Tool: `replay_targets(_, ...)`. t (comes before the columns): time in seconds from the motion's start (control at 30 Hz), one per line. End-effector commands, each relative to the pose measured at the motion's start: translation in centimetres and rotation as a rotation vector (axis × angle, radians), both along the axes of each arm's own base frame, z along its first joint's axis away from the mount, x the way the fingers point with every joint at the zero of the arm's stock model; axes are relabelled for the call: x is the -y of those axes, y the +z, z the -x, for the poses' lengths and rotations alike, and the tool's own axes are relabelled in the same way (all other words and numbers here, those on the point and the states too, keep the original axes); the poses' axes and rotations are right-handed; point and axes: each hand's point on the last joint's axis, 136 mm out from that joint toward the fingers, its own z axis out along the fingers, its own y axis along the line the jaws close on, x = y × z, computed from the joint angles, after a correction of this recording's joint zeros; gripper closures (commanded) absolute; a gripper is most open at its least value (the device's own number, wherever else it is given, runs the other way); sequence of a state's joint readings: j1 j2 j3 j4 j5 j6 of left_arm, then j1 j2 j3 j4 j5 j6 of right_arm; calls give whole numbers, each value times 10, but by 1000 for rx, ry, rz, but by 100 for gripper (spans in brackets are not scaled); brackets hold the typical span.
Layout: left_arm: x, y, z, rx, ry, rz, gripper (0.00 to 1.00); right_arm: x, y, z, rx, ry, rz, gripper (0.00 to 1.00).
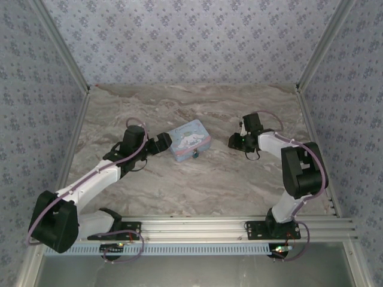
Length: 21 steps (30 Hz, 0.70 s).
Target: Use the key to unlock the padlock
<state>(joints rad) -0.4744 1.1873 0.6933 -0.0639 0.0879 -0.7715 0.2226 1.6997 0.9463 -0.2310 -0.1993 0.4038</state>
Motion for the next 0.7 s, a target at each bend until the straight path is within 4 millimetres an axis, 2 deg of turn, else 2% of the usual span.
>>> replay_targets(0.0,0,16,-2,32,5,-5,2,-3,0,-4,-17,0,-4,61)
replay_targets(0.43,-2,13,-1,26,9,-18,2,-5,-10,-13,-40,3,14,68)
replay_targets(0.67,-2,13,0,25,8,-24,2,-8,-24,-5,-85,10,26,72)
